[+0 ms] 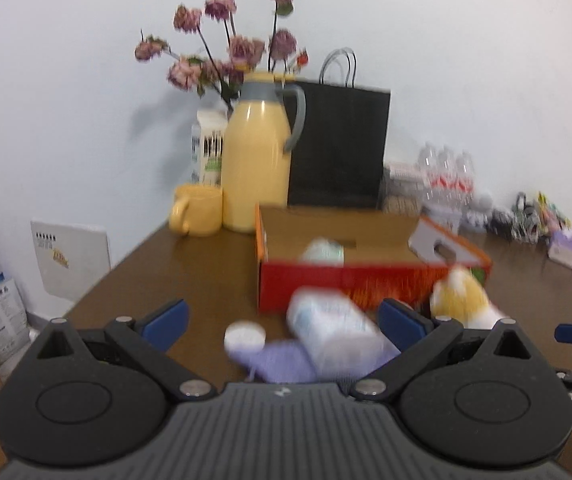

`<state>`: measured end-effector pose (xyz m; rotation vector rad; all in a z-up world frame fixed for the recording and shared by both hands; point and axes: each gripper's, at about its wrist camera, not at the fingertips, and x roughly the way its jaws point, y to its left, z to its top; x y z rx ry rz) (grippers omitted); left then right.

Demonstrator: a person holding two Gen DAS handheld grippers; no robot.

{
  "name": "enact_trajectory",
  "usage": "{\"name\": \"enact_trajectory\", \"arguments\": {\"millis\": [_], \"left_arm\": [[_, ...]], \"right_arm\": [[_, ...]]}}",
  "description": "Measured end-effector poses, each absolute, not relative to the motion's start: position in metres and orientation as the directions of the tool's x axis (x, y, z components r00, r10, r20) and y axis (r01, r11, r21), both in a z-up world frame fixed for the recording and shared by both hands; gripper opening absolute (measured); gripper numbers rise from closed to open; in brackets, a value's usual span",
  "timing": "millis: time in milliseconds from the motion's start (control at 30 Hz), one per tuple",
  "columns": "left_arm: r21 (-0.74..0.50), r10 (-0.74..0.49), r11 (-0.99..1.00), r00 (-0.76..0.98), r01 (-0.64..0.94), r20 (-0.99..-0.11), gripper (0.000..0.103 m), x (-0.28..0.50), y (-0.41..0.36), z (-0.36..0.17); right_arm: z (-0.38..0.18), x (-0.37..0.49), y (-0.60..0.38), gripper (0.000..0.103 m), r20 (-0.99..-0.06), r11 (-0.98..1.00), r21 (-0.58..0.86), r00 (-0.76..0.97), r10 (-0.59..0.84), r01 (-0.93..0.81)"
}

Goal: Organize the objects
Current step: 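Grasp the white bottle cap on the table with the right gripper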

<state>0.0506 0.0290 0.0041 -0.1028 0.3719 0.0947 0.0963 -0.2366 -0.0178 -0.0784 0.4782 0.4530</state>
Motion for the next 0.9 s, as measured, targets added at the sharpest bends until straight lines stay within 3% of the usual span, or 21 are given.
{"name": "enact_trajectory", "arguments": {"millis": [233,333,533,600,733,767,900], "left_arm": [[-0.086,0.055,0.99,0.882,-0.108,-0.467,0.103,0.022,0.038,-0.029],[-0.088,0.062,0.989,0.868,-0.121,-0.493,0.103,0.018,0.041,-0.037],[-0.103,0.046,0.988,0.863,-0.113,-0.503,0.103,0.019,0.042,-0.04],[-0.109,0.042,0.988,0.858,-0.113,-0.511,0.103,0.02,0.042,-0.043],[-0.114,0.041,0.987,0.854,-0.116,-0.519,0.103,0.02,0.043,-0.045],[-0.115,0.041,0.986,0.853,-0.117,-0.521,0.103,0.02,0.043,-0.046],[-0.112,0.035,0.988,0.851,-0.11,-0.525,0.103,0.022,0.041,-0.046]], "right_arm": [[-0.047,0.059,-0.224,0.103,-0.554,0.856,0.068,0.694,0.46,-0.513],[-0.053,0.051,-0.217,0.098,-0.574,0.843,0.066,0.671,0.47,-0.534],[-0.054,0.044,-0.206,0.069,-0.581,0.828,0.046,0.659,0.477,-0.559],[-0.054,0.044,-0.203,0.05,-0.586,0.82,0.045,0.65,0.484,-0.57],[-0.057,0.046,-0.2,0.039,-0.595,0.811,0.037,0.64,0.487,-0.584],[-0.057,0.045,-0.2,0.027,-0.592,0.806,0.041,0.636,0.496,-0.591],[-0.057,0.046,-0.202,0.027,-0.583,0.805,0.05,0.637,0.505,-0.592]]}}
